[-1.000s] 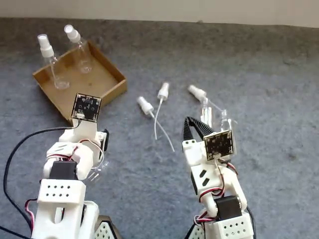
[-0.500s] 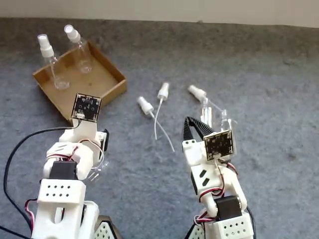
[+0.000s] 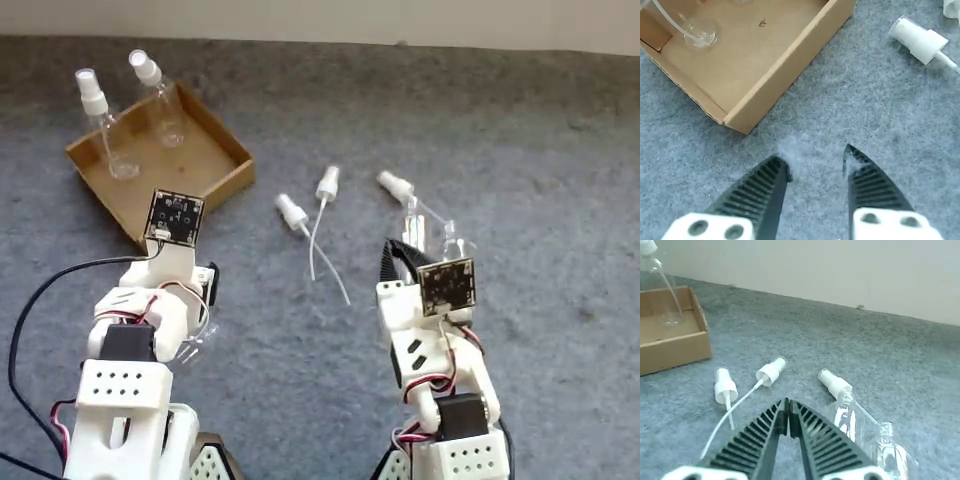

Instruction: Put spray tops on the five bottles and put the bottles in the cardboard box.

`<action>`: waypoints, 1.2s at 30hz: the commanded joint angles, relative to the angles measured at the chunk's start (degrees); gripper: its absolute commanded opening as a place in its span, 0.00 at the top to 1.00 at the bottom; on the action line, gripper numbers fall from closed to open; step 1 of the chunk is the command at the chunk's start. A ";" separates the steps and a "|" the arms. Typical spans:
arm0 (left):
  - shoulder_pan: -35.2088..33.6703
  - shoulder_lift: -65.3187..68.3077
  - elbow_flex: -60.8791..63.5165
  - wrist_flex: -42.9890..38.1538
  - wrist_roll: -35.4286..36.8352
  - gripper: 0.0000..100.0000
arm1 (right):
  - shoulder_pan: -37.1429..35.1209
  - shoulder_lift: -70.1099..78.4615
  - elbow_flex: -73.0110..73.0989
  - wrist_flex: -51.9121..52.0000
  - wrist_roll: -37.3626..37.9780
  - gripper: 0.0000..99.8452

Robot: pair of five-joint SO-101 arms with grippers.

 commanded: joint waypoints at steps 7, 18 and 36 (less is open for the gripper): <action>1.89 -1.54 -0.92 -0.79 -0.18 0.88 | 2.86 -0.66 6.37 5.67 0.70 1.00; 3.56 -1.54 -16.40 15.56 -6.33 0.88 | 2.86 -0.13 6.37 5.93 0.70 1.00; 6.81 9.19 -38.90 43.78 -23.03 0.88 | 2.86 -0.13 6.37 5.93 0.70 1.00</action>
